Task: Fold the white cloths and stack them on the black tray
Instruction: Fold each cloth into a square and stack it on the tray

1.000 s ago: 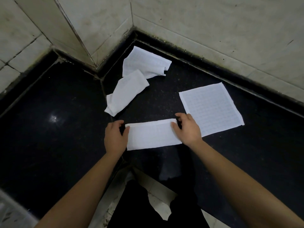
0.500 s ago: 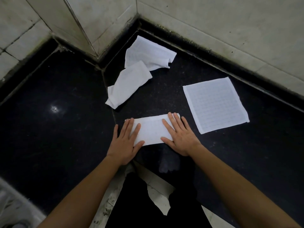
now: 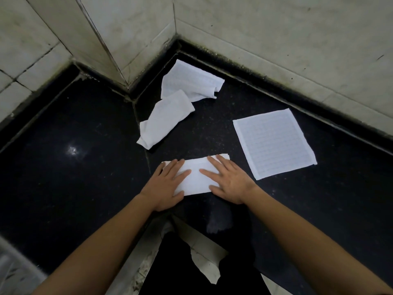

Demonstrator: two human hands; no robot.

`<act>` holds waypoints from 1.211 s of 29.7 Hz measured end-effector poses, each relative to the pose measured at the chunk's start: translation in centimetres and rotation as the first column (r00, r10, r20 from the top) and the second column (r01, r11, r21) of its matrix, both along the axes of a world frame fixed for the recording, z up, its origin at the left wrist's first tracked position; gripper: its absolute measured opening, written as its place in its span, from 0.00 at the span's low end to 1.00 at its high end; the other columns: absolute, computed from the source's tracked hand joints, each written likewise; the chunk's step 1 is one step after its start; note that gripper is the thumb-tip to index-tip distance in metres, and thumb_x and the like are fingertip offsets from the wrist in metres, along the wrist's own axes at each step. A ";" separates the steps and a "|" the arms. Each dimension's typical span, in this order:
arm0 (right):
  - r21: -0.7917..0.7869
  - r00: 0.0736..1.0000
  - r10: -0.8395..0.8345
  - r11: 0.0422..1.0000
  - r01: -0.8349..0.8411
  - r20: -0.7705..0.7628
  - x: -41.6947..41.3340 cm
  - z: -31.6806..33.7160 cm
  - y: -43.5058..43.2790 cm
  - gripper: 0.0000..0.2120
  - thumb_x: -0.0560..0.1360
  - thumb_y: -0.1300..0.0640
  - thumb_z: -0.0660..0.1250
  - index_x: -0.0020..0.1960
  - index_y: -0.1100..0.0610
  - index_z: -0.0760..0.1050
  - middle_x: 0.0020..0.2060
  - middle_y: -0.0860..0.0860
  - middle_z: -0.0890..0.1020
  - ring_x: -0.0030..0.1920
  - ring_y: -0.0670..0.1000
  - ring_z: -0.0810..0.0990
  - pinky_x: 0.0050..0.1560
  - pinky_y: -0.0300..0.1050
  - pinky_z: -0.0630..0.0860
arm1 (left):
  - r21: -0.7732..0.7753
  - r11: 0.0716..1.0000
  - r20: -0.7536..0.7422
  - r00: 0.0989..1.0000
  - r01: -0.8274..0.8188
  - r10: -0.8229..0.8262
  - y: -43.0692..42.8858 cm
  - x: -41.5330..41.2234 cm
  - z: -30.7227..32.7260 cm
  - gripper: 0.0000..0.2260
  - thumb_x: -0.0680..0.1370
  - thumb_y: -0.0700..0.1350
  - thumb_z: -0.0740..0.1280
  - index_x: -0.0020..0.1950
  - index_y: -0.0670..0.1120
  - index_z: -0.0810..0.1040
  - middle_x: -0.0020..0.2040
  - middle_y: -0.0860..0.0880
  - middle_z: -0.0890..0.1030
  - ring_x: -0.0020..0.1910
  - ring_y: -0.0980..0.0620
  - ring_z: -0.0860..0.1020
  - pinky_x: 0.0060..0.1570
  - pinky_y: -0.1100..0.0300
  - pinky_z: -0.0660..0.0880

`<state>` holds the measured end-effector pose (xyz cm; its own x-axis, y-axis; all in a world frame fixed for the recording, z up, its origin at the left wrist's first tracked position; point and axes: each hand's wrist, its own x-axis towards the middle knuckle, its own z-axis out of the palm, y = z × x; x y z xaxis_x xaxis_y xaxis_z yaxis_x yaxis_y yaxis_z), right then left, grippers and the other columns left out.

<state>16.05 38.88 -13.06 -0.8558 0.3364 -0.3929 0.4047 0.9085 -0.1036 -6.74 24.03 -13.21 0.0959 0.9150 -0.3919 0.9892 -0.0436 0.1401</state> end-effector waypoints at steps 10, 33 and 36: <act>-0.196 0.860 -0.433 0.899 0.391 -0.270 1.6 0.9 -3.4 0.29 0.81 0.43 0.58 0.78 0.52 0.61 0.77 0.56 0.62 0.75 0.58 0.62 0.73 0.57 0.64 | 0.065 0.994 0.064 0.994 -0.092 0.088 0.4 0.4 0.9 0.30 0.79 0.61 0.51 0.78 0.49 0.58 0.79 0.44 0.58 0.77 0.45 0.56 0.74 0.40 0.52; -0.443 0.214 -0.971 0.144 0.885 0.112 3.5 2.4 -3.5 0.05 0.75 0.47 0.69 0.44 0.48 0.78 0.43 0.44 0.83 0.46 0.47 0.81 0.41 0.41 0.75 | 0.091 0.860 -0.148 0.861 0.503 -0.487 15.8 7.7 3.1 0.13 0.79 0.40 0.63 0.63 0.47 0.73 0.61 0.47 0.76 0.61 0.48 0.72 0.57 0.56 0.71; -0.596 0.159 -0.984 0.081 0.799 0.079 4.0 2.7 -2.6 0.04 0.73 0.49 0.72 0.43 0.48 0.78 0.41 0.43 0.82 0.45 0.46 0.81 0.42 0.38 0.76 | 0.115 0.954 -0.006 0.961 0.277 -0.278 15.0 7.2 4.3 0.07 0.81 0.45 0.62 0.58 0.47 0.75 0.54 0.48 0.79 0.53 0.51 0.74 0.51 0.58 0.72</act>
